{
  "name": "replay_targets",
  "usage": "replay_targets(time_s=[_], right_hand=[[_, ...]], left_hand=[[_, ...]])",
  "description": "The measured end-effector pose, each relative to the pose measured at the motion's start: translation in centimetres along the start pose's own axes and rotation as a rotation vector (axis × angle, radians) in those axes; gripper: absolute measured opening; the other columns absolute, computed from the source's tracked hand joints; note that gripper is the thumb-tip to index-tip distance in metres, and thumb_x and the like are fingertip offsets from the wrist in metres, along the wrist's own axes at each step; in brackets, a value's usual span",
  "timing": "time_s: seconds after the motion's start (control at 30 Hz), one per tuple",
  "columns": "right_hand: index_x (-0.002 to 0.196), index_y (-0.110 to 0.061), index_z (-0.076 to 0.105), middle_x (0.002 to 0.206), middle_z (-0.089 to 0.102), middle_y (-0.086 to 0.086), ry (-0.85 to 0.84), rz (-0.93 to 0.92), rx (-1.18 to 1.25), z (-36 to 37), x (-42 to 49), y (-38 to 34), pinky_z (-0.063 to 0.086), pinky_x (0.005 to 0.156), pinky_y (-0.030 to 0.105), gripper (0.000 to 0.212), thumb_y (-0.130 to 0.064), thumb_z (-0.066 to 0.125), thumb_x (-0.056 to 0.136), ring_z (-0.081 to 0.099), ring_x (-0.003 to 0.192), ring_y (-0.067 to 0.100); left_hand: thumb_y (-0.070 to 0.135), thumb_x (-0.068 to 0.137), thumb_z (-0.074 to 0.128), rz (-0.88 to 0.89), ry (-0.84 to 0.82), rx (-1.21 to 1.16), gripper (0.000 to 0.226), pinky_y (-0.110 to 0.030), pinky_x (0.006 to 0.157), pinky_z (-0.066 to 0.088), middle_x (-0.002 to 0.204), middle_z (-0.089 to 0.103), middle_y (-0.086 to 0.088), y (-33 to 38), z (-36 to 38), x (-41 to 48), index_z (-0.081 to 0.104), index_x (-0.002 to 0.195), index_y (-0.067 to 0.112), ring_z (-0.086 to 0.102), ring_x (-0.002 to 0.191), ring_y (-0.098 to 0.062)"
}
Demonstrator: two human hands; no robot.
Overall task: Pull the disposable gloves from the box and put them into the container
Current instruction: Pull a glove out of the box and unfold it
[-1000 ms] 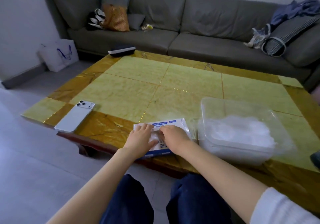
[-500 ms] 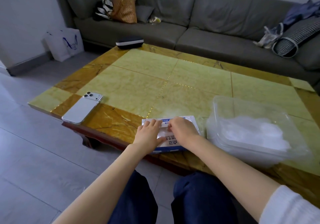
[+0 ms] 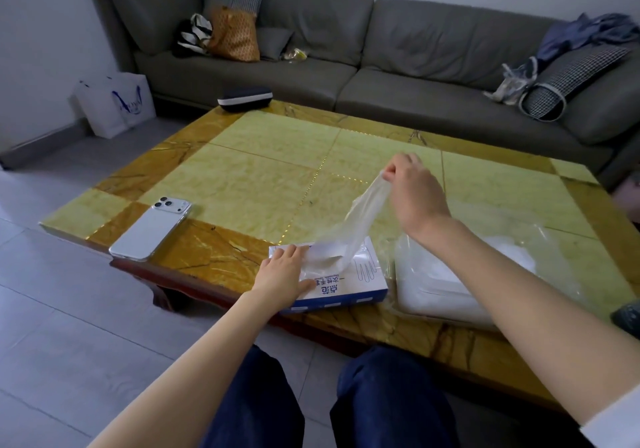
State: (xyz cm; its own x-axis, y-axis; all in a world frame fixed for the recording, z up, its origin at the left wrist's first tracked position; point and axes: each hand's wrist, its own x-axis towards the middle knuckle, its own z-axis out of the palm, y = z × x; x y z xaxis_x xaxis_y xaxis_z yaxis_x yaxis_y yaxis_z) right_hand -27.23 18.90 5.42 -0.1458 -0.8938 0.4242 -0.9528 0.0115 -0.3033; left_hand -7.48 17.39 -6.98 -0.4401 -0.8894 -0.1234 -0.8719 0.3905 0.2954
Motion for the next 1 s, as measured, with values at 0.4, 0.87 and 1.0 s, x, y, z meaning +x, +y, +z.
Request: replay_targets(time_s=[0.4,0.87,1.0], right_hand=[[0.097,-0.008,0.060,0.099,0.056,0.003,0.106,-0.108,-0.051,-4.8,-0.7,1.6,0.038,0.061,0.028,0.017,-0.021,0.049,0.097,0.049,0.075,0.015],[0.124,-0.001,0.047,0.119,0.056,0.008,-0.420,0.269,0.762,-2.1,-3.0,3.7,0.038,0.106,0.037,0.097,-0.076,0.061,0.065,0.054,0.112,0.023],[0.096,-0.003,0.055,0.092,0.052,0.009,-0.725,0.279,0.974,-1.5,-4.2,5.1,0.043,0.103,0.037,0.071,-0.066,0.067,0.064,0.054,0.091,0.021]], left_hand=[[0.031,0.091,0.059,0.038,0.191,-0.512,0.053,-0.030,0.097,0.041,0.135,0.050,-0.003,3.2,-7.4,0.9,0.039,0.138,0.016,0.049,0.120,-0.018],[0.009,0.089,0.060,0.190,0.169,-0.792,0.003,-0.015,0.072,0.052,0.084,0.067,0.000,10.0,-10.5,0.2,0.061,0.091,0.011,0.064,0.073,-0.001],[0.005,0.089,0.060,0.229,0.098,-0.856,0.007,-0.009,0.064,0.051,0.079,0.065,0.001,9.9,-10.7,-0.1,0.060,0.088,0.012,0.063,0.063,0.004]])
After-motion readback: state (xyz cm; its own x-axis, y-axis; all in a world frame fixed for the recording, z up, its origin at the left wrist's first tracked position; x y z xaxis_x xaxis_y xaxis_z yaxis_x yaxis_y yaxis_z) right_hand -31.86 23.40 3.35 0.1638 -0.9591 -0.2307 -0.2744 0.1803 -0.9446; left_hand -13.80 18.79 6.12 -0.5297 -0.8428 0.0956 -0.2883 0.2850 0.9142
